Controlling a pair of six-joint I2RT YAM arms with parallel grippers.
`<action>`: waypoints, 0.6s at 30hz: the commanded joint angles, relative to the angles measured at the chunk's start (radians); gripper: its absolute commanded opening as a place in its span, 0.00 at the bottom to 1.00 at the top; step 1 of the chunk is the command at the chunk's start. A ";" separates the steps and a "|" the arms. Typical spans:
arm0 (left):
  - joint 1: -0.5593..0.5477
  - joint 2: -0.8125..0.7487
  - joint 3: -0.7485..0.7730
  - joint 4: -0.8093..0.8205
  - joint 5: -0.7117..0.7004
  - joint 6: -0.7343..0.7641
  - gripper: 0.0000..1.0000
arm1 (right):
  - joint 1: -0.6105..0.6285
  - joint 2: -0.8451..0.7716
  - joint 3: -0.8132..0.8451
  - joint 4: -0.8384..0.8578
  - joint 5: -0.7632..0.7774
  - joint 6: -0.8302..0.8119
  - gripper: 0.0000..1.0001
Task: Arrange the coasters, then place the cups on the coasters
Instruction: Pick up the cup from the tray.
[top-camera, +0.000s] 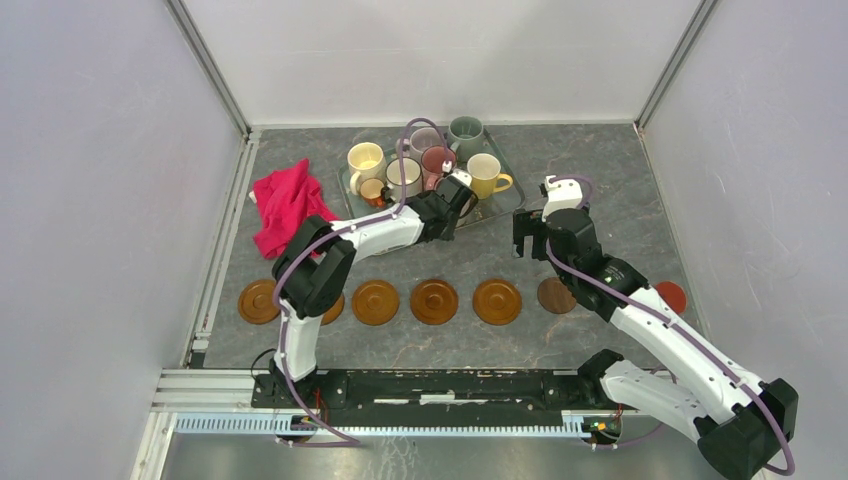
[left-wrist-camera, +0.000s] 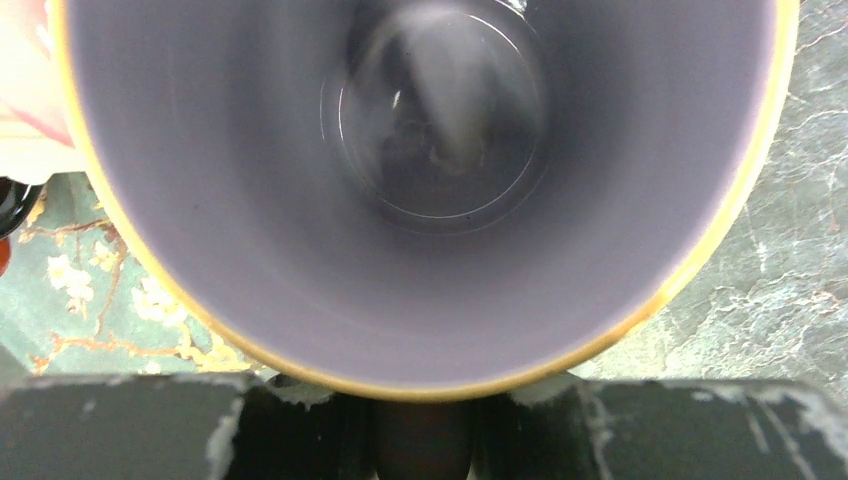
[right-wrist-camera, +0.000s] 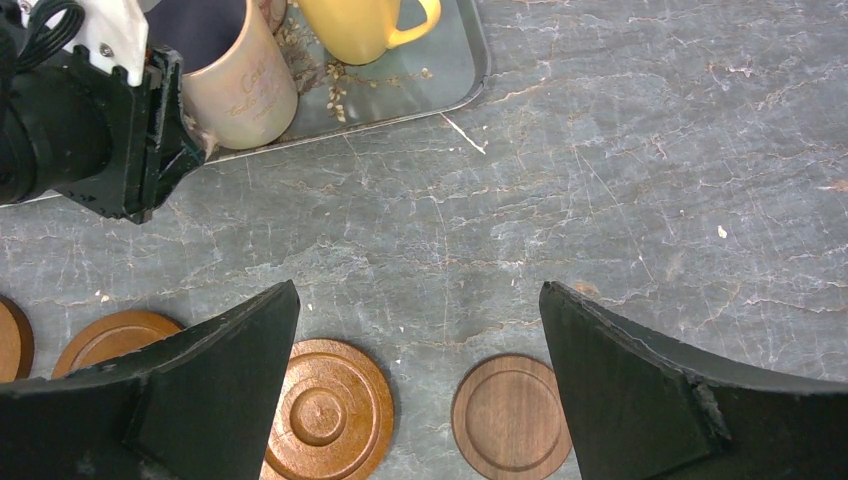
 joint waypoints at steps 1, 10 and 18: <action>-0.025 -0.114 -0.019 0.019 -0.035 0.040 0.02 | 0.001 0.004 0.005 0.021 0.000 -0.012 0.98; -0.042 -0.188 -0.086 0.028 -0.045 -0.023 0.02 | 0.002 0.006 0.003 0.024 0.002 -0.012 0.98; -0.050 -0.268 -0.136 0.014 -0.067 -0.093 0.02 | 0.001 -0.002 0.001 0.025 0.003 -0.012 0.98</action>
